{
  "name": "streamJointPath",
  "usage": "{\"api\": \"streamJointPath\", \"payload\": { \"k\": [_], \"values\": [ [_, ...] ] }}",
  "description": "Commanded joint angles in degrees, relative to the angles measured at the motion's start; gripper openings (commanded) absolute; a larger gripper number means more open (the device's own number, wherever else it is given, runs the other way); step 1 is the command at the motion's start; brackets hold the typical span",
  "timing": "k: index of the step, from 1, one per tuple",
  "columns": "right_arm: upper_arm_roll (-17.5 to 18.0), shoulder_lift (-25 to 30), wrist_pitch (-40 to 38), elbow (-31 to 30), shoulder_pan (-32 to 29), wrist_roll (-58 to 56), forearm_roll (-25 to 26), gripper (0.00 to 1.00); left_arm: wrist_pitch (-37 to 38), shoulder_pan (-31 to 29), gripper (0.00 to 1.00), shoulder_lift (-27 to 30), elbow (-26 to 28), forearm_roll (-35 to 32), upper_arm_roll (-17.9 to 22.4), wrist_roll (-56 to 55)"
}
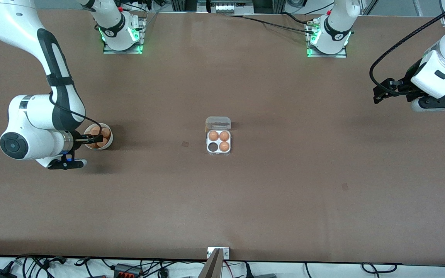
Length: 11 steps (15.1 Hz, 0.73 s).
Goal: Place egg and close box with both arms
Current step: 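Lower the right gripper into the bowl and grasp one brown egg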
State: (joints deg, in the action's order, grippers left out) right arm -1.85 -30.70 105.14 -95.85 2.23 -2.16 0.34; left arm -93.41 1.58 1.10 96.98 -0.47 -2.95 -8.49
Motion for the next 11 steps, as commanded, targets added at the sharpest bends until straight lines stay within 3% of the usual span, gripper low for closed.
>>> {"api": "streamJointPath", "payload": {
  "k": [1, 6, 9, 11],
  "values": [
    [0.09, -1.20, -0.11, 0.49, -0.56, -0.12, 1.15, 1.00, 0.07, -0.35, 1.00, 0.13, -0.74, -0.67, 0.13, 0.23],
    [0.09, -2.35, -0.72, 0.22, -0.92, -0.30, 1.33, 0.99, -0.02, -0.35, 1.00, 0.04, -0.74, -0.67, 0.31, 0.41],
    [0.09, -2.44, -1.69, -0.13, -0.92, -0.04, 1.33, 0.87, 0.07, -0.52, 1.00, 0.04, -0.74, -0.67, 0.40, 0.41],
    [0.09, -2.87, -1.60, -0.13, -0.92, 0.14, 1.33, 0.84, -0.02, -1.40, 1.00, -0.04, -0.82, 0.55, 0.40, 0.49]
  ]
}}
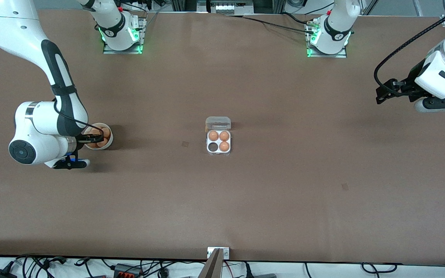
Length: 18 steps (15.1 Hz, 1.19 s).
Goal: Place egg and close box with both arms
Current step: 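Lower the right gripper into the bowl and grasp one brown egg, then lift the egg with the right gripper and carry it to the egg box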
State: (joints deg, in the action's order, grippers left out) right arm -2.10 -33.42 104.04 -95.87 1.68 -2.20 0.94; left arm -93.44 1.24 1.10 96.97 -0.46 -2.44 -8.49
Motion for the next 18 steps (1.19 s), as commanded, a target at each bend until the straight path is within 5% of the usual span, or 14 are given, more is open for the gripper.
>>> {"api": "streamJointPath", "payload": {
  "k": [1, 9, 16, 18],
  "values": [
    [0.34, -0.24, -0.50, -0.11, -0.36, 0.18, 0.73, 0.82, 0.01, -1.33, 1.00, -0.13, -0.73, 1.68, -0.11, 0.58],
    [0.34, -1.12, -0.06, -0.11, -0.36, 0.44, 0.64, 0.71, 0.09, -1.51, 1.00, -0.40, -0.82, 1.78, -0.38, 0.40],
    [0.43, -1.12, -0.41, 0.33, -0.36, 0.53, 0.12, 0.14, 0.10, -1.42, 1.00, -0.57, -1.26, 2.04, -0.38, 0.14],
    [0.43, -0.51, -0.94, 0.94, -0.19, 0.62, 0.03, 0.05, 0.18, -1.42, 1.00, -0.83, -1.35, 2.04, -0.38, 0.05]
  ]
}}
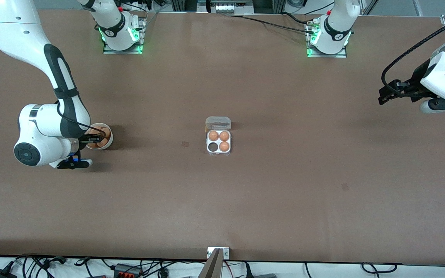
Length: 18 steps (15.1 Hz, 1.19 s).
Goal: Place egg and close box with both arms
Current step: 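Lift the egg with the right gripper and carry it to the egg box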
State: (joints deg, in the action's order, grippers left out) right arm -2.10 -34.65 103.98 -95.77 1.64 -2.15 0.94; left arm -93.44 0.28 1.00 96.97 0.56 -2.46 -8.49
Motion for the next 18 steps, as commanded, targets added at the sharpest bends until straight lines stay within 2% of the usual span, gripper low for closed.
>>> {"api": "streamJointPath", "payload": {
  "k": [1, 3, 5, 8, 12, 14, 18],
  "values": [
    [0.52, 1.07, -1.93, 1.80, 0.12, 0.57, 0.11, 0.05, 0.19, -0.46, 1.00, -0.73, -1.44, 1.02, -0.44, 0.05],
    [0.87, 2.12, -5.96, 5.48, 0.47, 0.40, 0.20, 0.02, 0.19, -0.46, 1.00, -0.73, -1.44, 1.02, -0.44, 0.05],
    [1.13, 2.48, -11.14, 11.88, 1.08, 0.13, -0.06, 0.02, 0.19, -0.46, 1.00, -0.73, -1.44, 1.11, -0.44, 0.05],
    [1.13, 2.48, -11.52, 16.40, 5.72, 0.13, -0.41, 0.00, 0.19, -0.46, 1.00, -0.73, -1.44, 1.02, -0.44, 0.05],
    [1.75, 0.91, -2.41, 17.63, 12.59, 1.27, -3.04, 0.00, 0.19, -0.37, 1.00, -0.73, -1.44, 1.02, -0.53, 0.05],
    [1.92, -0.59, 4.09, 17.72, 15.22, 5.65, -5.41, 0.00, 0.19, -0.37, 1.00, -0.73, -1.44, 1.02, -0.53, 0.05],
    [1.92, -4.10, 13.51, 17.81, 22.60, 16.01, -5.51, 0.00, 0.28, -0.46, 1.00, -0.73, -1.44, 1.02, -0.53, 0.05]
  ]
}}
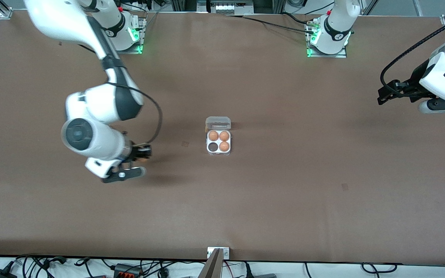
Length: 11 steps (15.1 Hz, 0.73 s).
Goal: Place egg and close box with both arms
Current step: 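Lift the egg with the right gripper and carry it to the egg box, then lower the egg into the empty box slot and open the right gripper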
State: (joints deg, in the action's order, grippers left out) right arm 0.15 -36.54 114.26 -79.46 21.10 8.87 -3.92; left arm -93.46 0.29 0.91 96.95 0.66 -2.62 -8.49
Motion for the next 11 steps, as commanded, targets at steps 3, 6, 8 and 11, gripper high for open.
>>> {"api": "streamJointPath", "payload": {
  "k": [3, 6, 8, 11],
  "values": [
    [-0.33, -3.88, 9.38, 1.50, 7.71, 11.94, -0.74, 0.00, 0.30, -0.47, 1.00, -0.64, -1.50, 0.92, -0.37, 0.14],
    [-0.33, -5.29, 12.83, 1.50, 10.53, 15.82, -0.82, 0.00, 0.30, -0.47, 1.00, -0.64, -1.42, 0.92, -0.37, 0.23],
    [-0.33, -5.38, 12.83, 1.50, 12.47, 18.37, -0.82, 0.00, 0.21, -0.38, 1.00, -0.73, -1.50, 0.92, -0.37, 0.23],
    [-0.33, -5.64, 13.00, 1.59, 14.49, 21.44, -0.82, 0.00, 0.30, -0.47, 1.00, -0.82, -1.94, 0.92, -0.37, 0.32]
  ]
}}
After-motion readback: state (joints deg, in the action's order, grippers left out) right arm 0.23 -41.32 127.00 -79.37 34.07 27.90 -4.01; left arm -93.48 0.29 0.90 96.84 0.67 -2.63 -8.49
